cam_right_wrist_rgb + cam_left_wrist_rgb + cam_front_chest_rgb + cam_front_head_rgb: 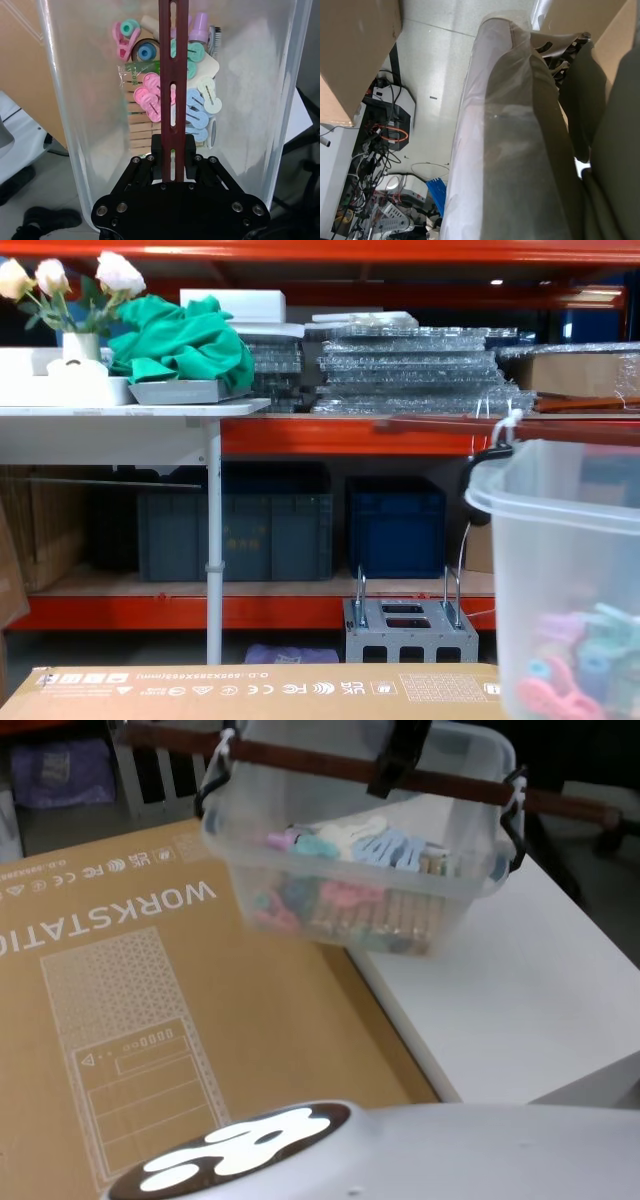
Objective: Use one hand to grasp the basket and place it at the designated location.
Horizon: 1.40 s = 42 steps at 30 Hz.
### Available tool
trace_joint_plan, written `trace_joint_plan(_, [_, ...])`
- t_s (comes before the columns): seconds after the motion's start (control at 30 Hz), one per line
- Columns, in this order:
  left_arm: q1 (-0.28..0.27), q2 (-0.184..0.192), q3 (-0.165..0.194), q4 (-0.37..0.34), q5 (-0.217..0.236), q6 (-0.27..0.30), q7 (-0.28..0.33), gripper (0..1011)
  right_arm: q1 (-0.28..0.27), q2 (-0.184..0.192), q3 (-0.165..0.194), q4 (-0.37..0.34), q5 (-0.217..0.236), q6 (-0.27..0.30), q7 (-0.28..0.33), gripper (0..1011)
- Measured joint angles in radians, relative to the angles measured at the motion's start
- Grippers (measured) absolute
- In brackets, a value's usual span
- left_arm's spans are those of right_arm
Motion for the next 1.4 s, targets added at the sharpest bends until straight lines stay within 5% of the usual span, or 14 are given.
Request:
trace_joint_plan(0.93, [0.0, 0.0, 0.0, 0.0, 0.0, 0.0, 0.0, 0, 0.001, -0.074, -0.107, -0.188, -0.005, -0.138, -0.036, 234])
trace_joint_plan(1.4, [0.0, 0.0, 0.0, 0.0, 0.0, 0.0, 0.0, 0, -0.048, -0.122, -0.147, -0.185, -0.039, -0.151, -0.158, 234])
